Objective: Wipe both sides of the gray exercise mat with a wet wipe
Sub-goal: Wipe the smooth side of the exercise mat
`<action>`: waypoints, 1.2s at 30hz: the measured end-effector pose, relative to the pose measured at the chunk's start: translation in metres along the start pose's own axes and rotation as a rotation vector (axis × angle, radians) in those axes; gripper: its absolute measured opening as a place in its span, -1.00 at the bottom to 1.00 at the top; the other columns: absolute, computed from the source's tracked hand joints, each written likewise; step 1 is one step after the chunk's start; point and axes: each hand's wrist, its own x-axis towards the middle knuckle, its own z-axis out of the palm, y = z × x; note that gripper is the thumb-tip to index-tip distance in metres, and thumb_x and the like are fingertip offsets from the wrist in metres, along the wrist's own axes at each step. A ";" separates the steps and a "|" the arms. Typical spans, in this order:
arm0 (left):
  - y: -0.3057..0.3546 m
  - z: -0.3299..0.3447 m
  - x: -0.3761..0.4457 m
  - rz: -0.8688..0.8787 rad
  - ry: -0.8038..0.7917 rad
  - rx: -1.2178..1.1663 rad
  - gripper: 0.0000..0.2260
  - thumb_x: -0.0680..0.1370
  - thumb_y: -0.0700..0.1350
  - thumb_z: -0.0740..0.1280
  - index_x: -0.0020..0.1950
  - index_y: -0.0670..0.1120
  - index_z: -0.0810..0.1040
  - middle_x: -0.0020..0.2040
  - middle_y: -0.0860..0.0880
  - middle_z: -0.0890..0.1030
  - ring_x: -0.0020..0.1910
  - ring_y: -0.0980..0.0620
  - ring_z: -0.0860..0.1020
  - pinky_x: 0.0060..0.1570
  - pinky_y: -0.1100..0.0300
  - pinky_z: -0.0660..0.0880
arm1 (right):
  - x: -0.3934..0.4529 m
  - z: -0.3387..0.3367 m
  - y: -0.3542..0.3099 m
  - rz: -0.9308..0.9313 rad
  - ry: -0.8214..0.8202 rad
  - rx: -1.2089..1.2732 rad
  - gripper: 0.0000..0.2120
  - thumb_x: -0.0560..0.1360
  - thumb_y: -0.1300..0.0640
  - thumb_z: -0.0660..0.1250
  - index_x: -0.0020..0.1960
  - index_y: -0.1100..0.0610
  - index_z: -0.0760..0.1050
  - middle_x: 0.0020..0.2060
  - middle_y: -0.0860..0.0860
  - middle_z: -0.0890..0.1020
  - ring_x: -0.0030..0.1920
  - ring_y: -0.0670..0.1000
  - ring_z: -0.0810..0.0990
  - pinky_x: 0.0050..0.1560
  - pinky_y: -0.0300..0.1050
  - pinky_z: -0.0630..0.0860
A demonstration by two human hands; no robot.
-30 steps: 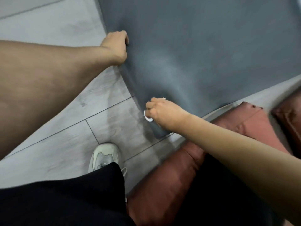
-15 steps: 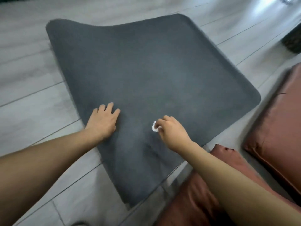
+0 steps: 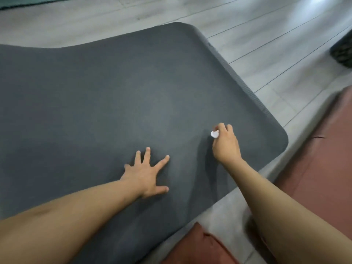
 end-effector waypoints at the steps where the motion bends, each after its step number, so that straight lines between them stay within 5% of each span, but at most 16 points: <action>1: 0.012 0.005 0.007 -0.042 -0.048 -0.010 0.02 0.40 0.54 0.25 0.53 0.35 -0.44 0.55 -0.22 -0.50 0.57 -0.39 -0.34 0.44 -0.48 0.08 | 0.016 -0.004 0.018 0.000 0.006 -0.012 -0.79 0.51 0.33 0.14 0.09 0.14 0.41 0.04 0.07 0.40 -0.12 0.16 0.42 -0.18 -0.03 0.33; 5: 0.030 0.020 0.014 -0.172 -0.058 0.041 0.17 0.32 0.55 0.33 0.38 0.34 -0.65 0.41 -0.25 -0.68 0.51 -0.41 -0.45 0.45 -0.49 -0.02 | 0.087 -0.023 0.087 0.146 0.143 -0.010 -0.78 0.56 0.13 0.12 -0.05 0.20 0.51 -0.05 0.18 0.55 -0.01 0.26 0.49 -0.05 0.06 0.42; 8: 0.034 0.017 0.014 -0.229 -0.085 0.035 0.20 0.30 0.53 0.38 0.33 0.37 -0.67 0.39 -0.21 -0.71 0.53 -0.36 -0.46 0.47 -0.46 -0.01 | 0.127 -0.041 0.124 0.249 0.175 -0.024 -0.55 0.51 -0.17 0.22 0.16 0.18 0.45 0.08 0.22 0.56 0.12 0.28 0.48 0.17 0.10 0.40; 11: 0.041 0.011 0.013 -0.276 -0.117 0.032 0.20 0.30 0.51 0.39 0.31 0.39 -0.68 0.37 -0.17 -0.73 0.53 -0.33 -0.47 0.48 -0.43 0.03 | 0.147 -0.044 0.147 0.262 0.034 -0.139 -0.31 0.38 -0.38 0.31 0.28 0.10 0.36 0.19 0.18 0.43 0.26 0.24 0.39 0.31 0.09 0.31; 17: 0.050 -0.005 0.001 -0.283 -0.096 0.014 0.15 0.37 0.42 0.42 0.38 0.42 -0.60 0.45 -0.15 -0.66 0.60 -0.29 -0.34 0.50 -0.29 0.18 | 0.168 -0.049 0.160 0.344 -0.063 0.147 -0.41 0.37 -0.21 0.46 0.21 0.15 0.43 0.18 0.15 0.48 0.22 0.21 0.47 0.22 0.05 0.41; 22: 0.064 -0.013 0.005 -0.258 0.166 -0.185 -0.05 0.42 0.44 0.35 0.62 0.33 -0.18 0.66 -0.10 -0.10 0.62 -0.19 0.07 0.49 -0.10 0.34 | 0.170 -0.076 0.166 0.190 0.017 0.096 -0.59 0.49 -0.09 0.38 0.18 0.20 0.55 0.11 0.16 0.49 0.11 0.22 0.50 0.13 0.00 0.44; 27: 0.088 0.004 0.025 -0.361 0.067 -0.222 0.13 0.37 0.45 0.40 0.38 0.43 -0.60 0.47 0.04 -0.65 0.62 -0.24 -0.31 0.50 -0.32 0.19 | 0.170 -0.047 0.160 0.266 0.051 0.036 -0.60 0.45 -0.08 0.40 0.21 0.07 0.48 0.22 0.16 0.35 0.17 0.26 0.45 0.24 0.11 0.42; 30: 0.090 0.009 0.027 -0.385 0.042 -0.238 0.16 0.39 0.40 0.43 0.35 0.43 -0.62 0.42 0.05 -0.71 0.59 -0.24 -0.38 0.49 -0.37 0.15 | 0.189 -0.049 0.171 0.361 -0.068 0.049 -0.24 0.32 -0.18 0.46 0.41 0.04 0.28 0.28 0.21 0.39 0.24 0.27 0.45 0.26 0.16 0.42; 32: 0.091 0.007 0.028 -0.405 0.025 -0.267 0.17 0.39 0.37 0.46 0.36 0.43 -0.61 0.41 0.06 -0.71 0.58 -0.24 -0.40 0.48 -0.40 0.11 | 0.199 -0.062 0.182 0.396 -0.187 0.042 -0.14 0.18 -0.35 0.48 0.31 0.13 0.40 0.15 0.19 0.54 0.13 0.22 0.54 0.15 0.13 0.53; 36: 0.092 -0.005 0.025 -0.412 -0.051 -0.333 0.17 0.39 0.32 0.50 0.41 0.44 -0.56 0.44 0.05 -0.69 0.57 -0.25 -0.42 0.47 -0.43 0.08 | 0.204 -0.109 0.165 0.208 -0.448 0.039 -0.60 0.30 -0.16 0.55 -0.10 0.14 0.60 -0.28 0.08 0.67 -0.27 0.08 0.63 -0.27 -0.06 0.56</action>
